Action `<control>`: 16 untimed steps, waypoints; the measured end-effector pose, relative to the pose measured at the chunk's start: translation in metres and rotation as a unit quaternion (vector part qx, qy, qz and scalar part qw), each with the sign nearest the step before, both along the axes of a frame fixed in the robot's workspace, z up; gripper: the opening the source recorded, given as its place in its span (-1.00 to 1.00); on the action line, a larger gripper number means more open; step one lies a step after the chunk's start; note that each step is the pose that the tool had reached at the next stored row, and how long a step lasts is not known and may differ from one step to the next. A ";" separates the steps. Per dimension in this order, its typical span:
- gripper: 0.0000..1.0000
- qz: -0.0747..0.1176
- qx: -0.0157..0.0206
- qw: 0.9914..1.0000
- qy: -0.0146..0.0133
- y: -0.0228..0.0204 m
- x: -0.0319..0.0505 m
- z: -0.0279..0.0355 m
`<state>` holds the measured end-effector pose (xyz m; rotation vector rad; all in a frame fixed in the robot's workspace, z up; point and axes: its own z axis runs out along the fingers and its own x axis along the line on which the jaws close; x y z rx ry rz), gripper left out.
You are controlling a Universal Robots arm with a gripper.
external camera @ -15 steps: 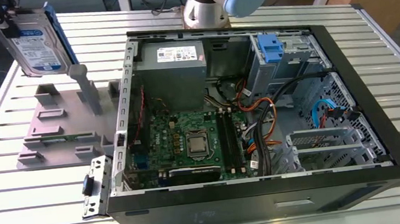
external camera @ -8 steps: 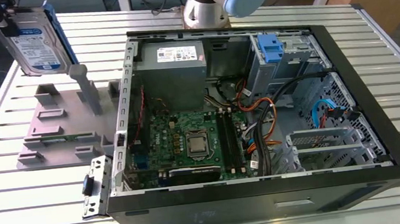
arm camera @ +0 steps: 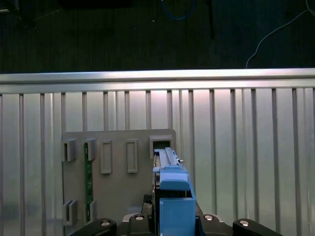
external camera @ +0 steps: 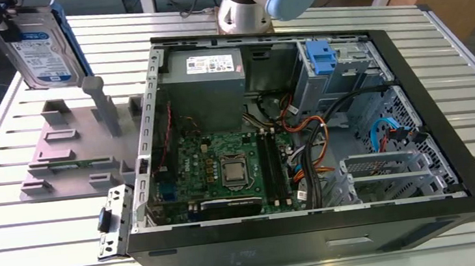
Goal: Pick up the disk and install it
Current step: 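Pick up the disk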
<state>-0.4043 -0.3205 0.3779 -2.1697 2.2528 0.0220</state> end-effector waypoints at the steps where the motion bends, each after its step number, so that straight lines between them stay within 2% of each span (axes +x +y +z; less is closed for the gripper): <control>1: -0.27 0.000 0.000 1.000 0.000 0.0000 0.0000 0.0004; 16: -0.27 0.000 0.000 1.000 0.000 0.0000 0.0000 0.0051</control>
